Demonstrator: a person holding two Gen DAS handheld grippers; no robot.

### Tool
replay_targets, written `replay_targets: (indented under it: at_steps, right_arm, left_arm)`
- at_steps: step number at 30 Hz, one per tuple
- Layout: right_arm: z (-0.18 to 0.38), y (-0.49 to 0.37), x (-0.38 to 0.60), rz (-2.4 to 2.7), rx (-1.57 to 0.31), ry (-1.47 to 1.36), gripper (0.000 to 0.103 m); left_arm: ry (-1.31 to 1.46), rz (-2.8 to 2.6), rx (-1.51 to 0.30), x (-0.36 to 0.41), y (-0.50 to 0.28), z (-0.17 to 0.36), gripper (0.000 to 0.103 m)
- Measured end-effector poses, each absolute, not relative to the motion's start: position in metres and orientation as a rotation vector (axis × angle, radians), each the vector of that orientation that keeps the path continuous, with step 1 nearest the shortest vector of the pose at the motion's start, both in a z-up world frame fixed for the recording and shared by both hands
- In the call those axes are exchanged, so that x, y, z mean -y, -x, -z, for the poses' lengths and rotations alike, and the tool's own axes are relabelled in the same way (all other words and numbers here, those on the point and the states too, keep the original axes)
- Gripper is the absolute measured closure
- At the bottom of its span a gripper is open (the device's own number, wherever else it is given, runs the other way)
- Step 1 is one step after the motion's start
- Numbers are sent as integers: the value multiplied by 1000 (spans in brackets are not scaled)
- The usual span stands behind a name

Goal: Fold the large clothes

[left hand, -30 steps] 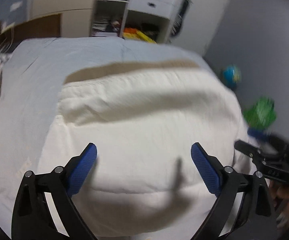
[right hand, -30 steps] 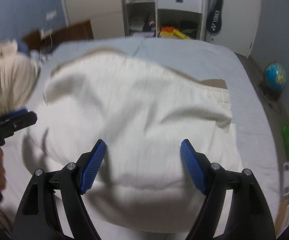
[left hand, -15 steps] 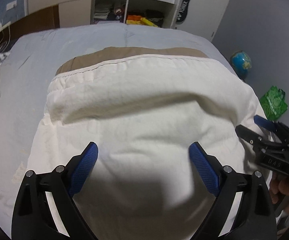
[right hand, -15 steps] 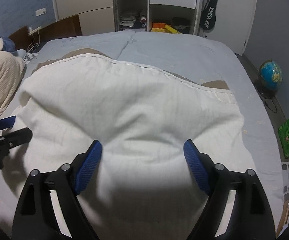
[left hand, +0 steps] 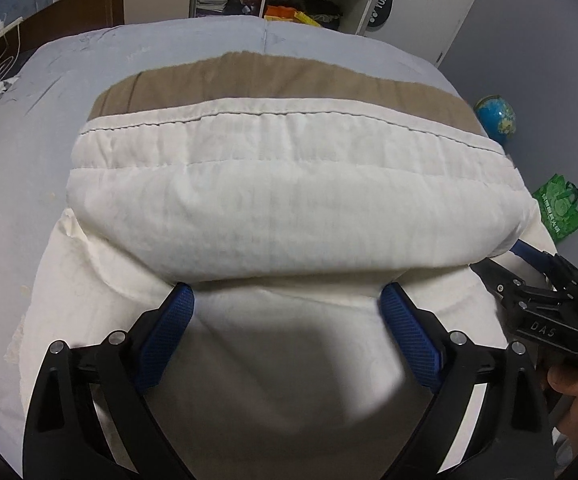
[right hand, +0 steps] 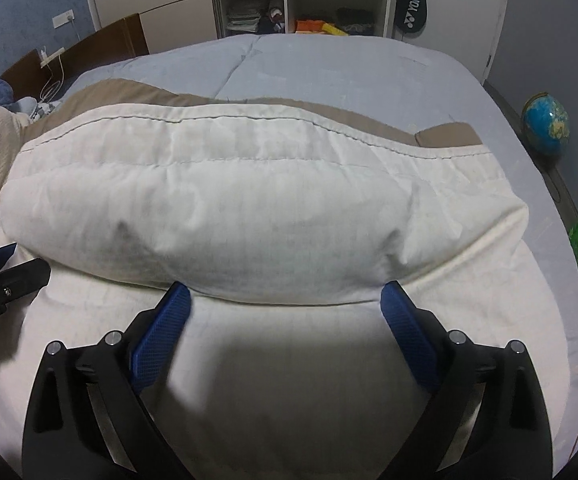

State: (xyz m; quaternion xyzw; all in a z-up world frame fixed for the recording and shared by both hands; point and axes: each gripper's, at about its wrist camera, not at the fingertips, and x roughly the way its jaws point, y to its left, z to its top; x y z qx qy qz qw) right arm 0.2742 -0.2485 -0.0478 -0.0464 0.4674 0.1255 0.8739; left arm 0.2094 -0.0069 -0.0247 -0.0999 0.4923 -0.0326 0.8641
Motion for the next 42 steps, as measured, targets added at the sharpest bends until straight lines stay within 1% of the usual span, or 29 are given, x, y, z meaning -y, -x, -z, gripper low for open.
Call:
replay_targets:
  at_steps: [5, 7, 9, 12, 14, 16, 18, 20, 22, 24, 27, 29, 31, 33, 36, 42]
  right_arm:
    - [45, -270, 249, -254, -954, 94, 11]
    - [38, -265, 252, -253, -939, 78, 12]
    - [23, -260, 259, -251, -915, 44, 12]
    - [0, -253, 278, -235, -848, -19, 12]
    - [-5, -255, 298, -185, -838, -42, 12]
    - [4, -262, 323, -118, -867, -92, 12]
    - [19, -268, 348, -59, -918, -143, 11]
    - [34, -270, 372, -34, -943, -226, 11]
    - [42, -271, 391, -22, -952, -304, 11]
    - [43, -273, 395, -19, -953, -320, 12]
    - [38, -270, 396, -10, -950, -306, 12]
    - [33, -266, 397, -7, -946, -298, 12]
    - [26, -258, 401, -11, -943, -296, 11]
    - [20, -251, 404, -19, -933, -304, 11]
    - [8, -234, 406, -29, -909, -324, 10]
    - [-13, -197, 410, -46, -893, -325, 10]
  left_arm:
    - [242, 90, -1021, 3, -208, 23, 12]
    - [286, 108, -1010, -4, -203, 17, 15]
    - [333, 122, -999, -13, -201, 5, 22]
    - [371, 112, -937, -30, -193, -16, 22]
    - [368, 63, -924, -45, -191, -21, 22]
    - [391, -8, -951, -66, -190, -14, 23]
    - [413, -74, -1003, -85, -190, 1, 27]
    - [419, -125, -1053, -102, -191, 18, 30]
    - [442, -138, -1080, -117, -189, 35, 28]
    - [506, -124, -1087, -128, -187, 42, 26]
    - [534, -127, -1086, -135, -183, 42, 26]
    - [530, -128, -1080, -137, -178, 37, 26]
    - [535, -131, -1075, -139, -169, 31, 23]
    - [525, -134, -1066, -138, -157, 22, 14]
    - [485, -116, -1039, -134, -134, 8, 7]
    - [436, -57, -1011, -108, -95, -24, 7]
